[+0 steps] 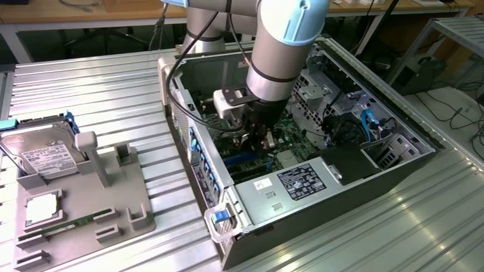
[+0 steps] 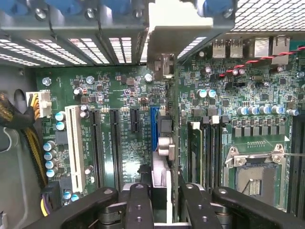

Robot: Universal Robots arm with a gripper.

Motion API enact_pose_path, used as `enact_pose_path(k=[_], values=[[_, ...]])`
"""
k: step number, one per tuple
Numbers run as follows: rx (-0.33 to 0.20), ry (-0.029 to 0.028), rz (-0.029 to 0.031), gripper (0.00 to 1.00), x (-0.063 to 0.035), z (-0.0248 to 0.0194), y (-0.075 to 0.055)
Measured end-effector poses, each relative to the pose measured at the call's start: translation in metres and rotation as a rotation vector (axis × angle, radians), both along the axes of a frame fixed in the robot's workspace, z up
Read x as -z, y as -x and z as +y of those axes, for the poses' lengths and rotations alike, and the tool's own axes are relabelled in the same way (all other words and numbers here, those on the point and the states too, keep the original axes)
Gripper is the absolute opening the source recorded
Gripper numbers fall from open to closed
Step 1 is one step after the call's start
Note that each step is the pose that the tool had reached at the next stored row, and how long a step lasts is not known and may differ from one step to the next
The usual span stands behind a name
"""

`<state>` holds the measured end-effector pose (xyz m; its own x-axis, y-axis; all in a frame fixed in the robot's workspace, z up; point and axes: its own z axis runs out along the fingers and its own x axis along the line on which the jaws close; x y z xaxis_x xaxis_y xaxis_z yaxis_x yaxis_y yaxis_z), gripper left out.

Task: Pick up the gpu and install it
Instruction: 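Insert the gpu into the slot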

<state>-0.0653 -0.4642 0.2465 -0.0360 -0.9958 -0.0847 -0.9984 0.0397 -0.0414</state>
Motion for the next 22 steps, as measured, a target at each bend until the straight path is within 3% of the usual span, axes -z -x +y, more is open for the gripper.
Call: enact_pose_path(k=[1, 2, 3, 4, 5, 10, 11, 12, 13, 15, 16, 17, 18, 22], values=[[0.0, 0.012, -0.0001, 0.28, -0.0009, 0.0001, 0.0], [0.0, 0.0311, 0.0001, 0.28, -0.0015, 0.0, 0.0], [0.0, 0.0459, 0.0001, 0.28, -0.0018, 0.0, 0.0], [0.0, 0.0573, 0.0, 0.28, -0.0019, 0.0, 0.0], [0.0, 0.0606, -0.0001, 0.28, -0.0018, 0.0, 0.0], [0.0, 0.0599, 0.0, 0.28, -0.0014, 0.0, 0.0], [0.0, 0.0441, 0.0, 0.28, 0.0017, 0.0, 0.003], [0.0, 0.0359, 0.0, 0.28, 0.0051, 0.0001, 0.006], [0.0, 0.0332, 0.0, 0.28, 0.0116, 0.0, 0.006], [0.0, 0.0322, 0.0, 0.28, 0.0174, -0.0002, 0.007], [0.0, 0.032, 0.0014, 0.28, 0.0268, -0.0003, 0.008], [0.0, 0.0301, 0.0006, 0.28, 0.0146, -0.0001, 0.007], [0.0, 0.0315, 0.0014, 0.28, 0.0104, -0.0003, 0.008], [0.0, 0.0316, 0.0014, 0.28, 0.0104, -0.0003, 0.008]])
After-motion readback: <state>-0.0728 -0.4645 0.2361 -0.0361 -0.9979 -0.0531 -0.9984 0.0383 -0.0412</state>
